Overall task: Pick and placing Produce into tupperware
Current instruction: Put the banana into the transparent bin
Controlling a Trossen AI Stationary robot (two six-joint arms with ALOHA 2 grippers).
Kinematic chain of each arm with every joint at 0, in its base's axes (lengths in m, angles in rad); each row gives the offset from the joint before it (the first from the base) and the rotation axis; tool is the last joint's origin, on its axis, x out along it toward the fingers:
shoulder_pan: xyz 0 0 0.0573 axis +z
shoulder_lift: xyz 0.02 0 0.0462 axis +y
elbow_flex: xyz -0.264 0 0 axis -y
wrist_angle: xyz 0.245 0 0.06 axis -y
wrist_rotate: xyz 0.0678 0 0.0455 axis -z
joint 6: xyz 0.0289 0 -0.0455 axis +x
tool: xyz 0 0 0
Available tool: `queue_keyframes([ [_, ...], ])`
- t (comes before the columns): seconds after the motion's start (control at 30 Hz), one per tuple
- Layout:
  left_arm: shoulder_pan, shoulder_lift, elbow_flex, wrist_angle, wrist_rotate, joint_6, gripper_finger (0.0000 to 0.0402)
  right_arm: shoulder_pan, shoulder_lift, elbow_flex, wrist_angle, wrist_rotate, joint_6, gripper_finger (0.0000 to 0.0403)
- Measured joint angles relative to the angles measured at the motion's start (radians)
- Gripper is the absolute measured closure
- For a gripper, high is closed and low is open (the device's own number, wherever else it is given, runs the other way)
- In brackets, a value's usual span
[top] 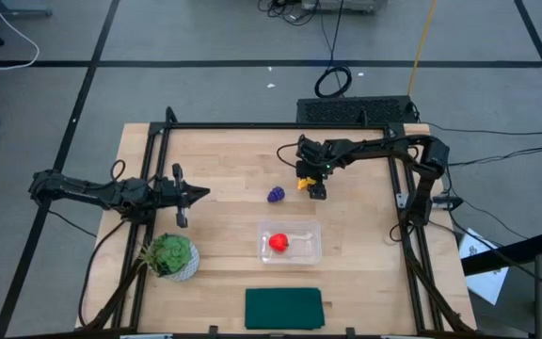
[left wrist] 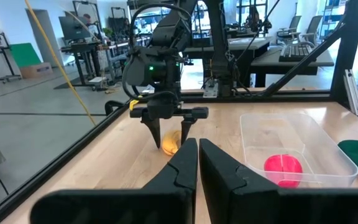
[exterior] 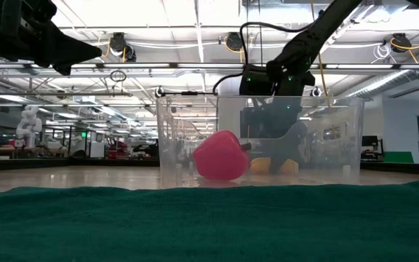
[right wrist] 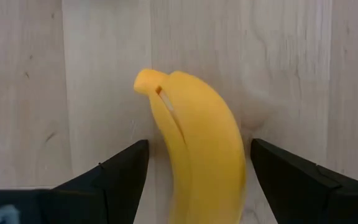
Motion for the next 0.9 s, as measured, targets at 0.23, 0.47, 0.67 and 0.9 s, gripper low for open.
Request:
queue_keyframes([
  [0.23,0.0,0.0,0.0,0.0,0.0,0.003,0.038,0.0,-0.004,0.011,-0.011,-0.002,-0.004,0.0153],
  [0.47,0.0,0.0,0.0,0.0,0.0,0.002,0.038,0.002,-0.003,0.016,-0.011,-0.006,-0.026,0.0226],
  [0.67,0.0,0.0,0.0,0.0,0.0,0.0,0.038,0.003,-0.009,0.016,-0.029,-0.008,-0.025,0.0268],
  [0.9,0.0,0.0,0.0,0.0,0.0,-0.001,0.038,0.003,-0.074,0.01,-0.07,-0.007,-0.021,0.0252],
])
